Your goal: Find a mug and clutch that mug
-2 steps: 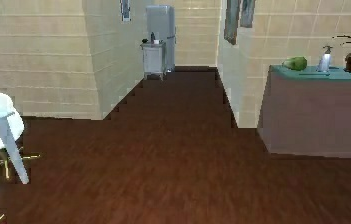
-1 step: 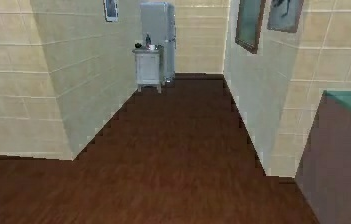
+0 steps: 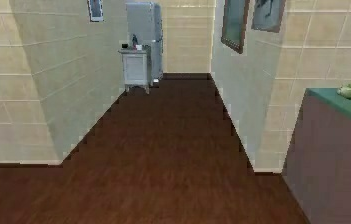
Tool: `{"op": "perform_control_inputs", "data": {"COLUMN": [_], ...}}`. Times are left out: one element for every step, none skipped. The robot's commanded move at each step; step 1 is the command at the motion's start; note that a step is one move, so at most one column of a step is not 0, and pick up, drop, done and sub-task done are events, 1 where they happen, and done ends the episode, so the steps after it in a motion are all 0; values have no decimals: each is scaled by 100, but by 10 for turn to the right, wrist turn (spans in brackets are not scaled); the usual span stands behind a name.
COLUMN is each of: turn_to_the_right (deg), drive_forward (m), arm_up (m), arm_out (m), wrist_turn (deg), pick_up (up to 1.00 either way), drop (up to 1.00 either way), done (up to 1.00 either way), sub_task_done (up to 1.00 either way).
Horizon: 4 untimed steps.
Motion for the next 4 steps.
{"op": "perform_control_inputs", "data": {"turn_to_the_right": [0,0,0,0], "drive_forward": [100,100,100,50], "arm_up": [0,0,0,0], "arm_out": [0,0,0,0], "wrist_turn": [0,0,0,0], "pick_up": [0,0,0,0], "drop": [0,0,0,0], "done": [0,0,0,0], "sub_task_done": [0,0,0,0]}}
